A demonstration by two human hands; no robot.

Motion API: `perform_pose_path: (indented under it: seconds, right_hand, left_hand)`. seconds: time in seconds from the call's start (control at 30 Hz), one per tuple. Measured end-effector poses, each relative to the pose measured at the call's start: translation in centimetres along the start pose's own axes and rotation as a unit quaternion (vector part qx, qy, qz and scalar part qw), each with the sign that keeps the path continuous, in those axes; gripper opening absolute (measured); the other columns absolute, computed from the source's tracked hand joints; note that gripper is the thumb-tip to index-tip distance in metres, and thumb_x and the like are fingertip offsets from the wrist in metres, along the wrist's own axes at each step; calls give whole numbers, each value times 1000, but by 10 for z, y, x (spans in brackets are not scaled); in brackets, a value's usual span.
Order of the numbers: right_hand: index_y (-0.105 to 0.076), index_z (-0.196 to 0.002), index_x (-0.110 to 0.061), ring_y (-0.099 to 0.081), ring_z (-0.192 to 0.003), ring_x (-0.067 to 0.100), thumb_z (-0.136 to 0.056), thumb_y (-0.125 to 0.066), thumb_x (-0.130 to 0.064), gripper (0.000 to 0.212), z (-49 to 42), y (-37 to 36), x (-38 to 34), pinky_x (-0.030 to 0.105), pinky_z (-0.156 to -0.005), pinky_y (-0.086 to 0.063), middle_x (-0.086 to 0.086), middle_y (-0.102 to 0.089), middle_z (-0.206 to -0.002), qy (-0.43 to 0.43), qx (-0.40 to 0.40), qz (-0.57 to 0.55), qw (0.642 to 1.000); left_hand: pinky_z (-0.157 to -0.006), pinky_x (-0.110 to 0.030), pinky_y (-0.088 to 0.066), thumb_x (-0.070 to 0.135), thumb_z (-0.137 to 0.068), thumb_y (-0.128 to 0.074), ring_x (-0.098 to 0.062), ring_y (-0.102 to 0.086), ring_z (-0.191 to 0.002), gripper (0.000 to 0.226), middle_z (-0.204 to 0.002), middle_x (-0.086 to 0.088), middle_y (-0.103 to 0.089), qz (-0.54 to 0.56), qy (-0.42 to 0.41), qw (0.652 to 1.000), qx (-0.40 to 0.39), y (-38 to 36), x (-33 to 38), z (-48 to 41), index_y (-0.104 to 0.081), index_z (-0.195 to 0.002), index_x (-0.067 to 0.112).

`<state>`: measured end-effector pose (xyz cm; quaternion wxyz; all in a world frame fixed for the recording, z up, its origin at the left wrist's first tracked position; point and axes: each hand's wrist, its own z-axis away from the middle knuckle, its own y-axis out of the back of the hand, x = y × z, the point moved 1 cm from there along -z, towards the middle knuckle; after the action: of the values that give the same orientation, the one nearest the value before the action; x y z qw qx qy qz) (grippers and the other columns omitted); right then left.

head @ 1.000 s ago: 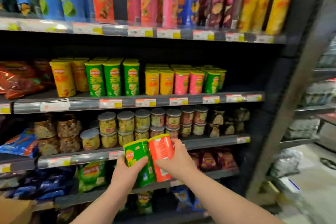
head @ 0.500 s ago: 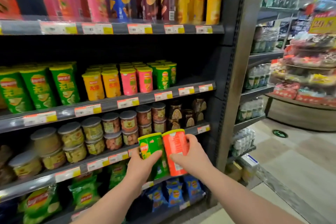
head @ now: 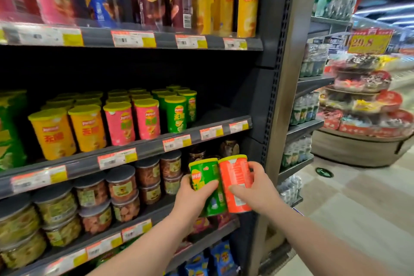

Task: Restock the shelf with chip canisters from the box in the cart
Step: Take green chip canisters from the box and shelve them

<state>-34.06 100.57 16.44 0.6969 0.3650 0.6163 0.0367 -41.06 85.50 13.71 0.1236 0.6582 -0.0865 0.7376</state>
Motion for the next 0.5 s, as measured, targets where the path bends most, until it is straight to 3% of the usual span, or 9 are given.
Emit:
perform_pose_path:
  seconds: [0.1,0.17,0.3,0.5]
  right_hand:
    - [-30,-134,-27,-59,-100,15,-58,-70,-44,88,-31,0,-2,40,-87,-53,-1,-51,-120,1,10,-15,1000]
    - [-31,-134,-27,-59,-99,13,-62,-72,-41,84,-47,-2,-3,37,-84,-53,-1,-52,-119,1,15,-23,1000]
    - [-32,-135,-22,-56,-90,4,-75,-73,-28,73,-75,-3,2,17,-64,-44,-5,-52,-113,5,13,-31,999]
    - [-32,-136,-21,-53,-84,-4,-78,-73,-21,71,-114,4,0,11,-60,-40,-10,-52,-104,19,5,-44,999]
  left_hand:
    - [-82,-34,-53,33,-78,-75,-15,-65,-91,50,-103,4,-65,0,-17,1000,-7,-3,7,-34,-46,-117,23]
    - [-72,-30,-54,33,-78,-75,-14,-66,-88,52,-102,3,-66,5,-24,1000,-13,-4,11,-53,-46,-120,21]
    - [-57,-20,-48,29,-81,-74,-10,-65,-82,52,-100,4,-64,18,-21,999,-18,-11,12,-78,-42,-122,23]
    - [-68,-25,-52,29,-79,-75,-11,-66,-85,47,-98,6,-66,24,-35,999,-3,-18,20,-110,-43,-114,29]
